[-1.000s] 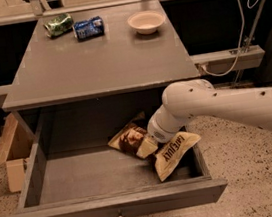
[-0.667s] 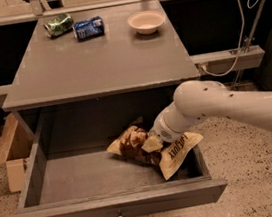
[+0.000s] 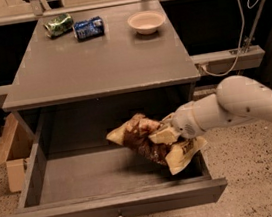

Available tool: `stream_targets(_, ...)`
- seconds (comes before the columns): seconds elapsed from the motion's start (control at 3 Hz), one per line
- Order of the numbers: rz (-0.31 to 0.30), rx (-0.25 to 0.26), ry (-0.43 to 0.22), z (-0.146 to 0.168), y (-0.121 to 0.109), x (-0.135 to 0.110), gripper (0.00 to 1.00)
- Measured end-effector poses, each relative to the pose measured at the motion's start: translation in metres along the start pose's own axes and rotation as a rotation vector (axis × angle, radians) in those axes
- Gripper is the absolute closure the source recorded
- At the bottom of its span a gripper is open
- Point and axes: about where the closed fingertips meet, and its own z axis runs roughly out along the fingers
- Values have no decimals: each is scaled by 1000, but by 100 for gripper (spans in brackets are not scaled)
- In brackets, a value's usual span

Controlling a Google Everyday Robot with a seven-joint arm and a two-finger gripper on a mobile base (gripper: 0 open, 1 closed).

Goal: Pick brown chip bag from top drawer and place on counter

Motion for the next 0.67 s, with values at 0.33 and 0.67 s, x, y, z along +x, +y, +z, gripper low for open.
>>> stream_targets(0.33, -67, -26, -150, -57, -2, -11, 100)
stream_targets(0.67, -176, -47, -235, -98, 1, -25, 100)
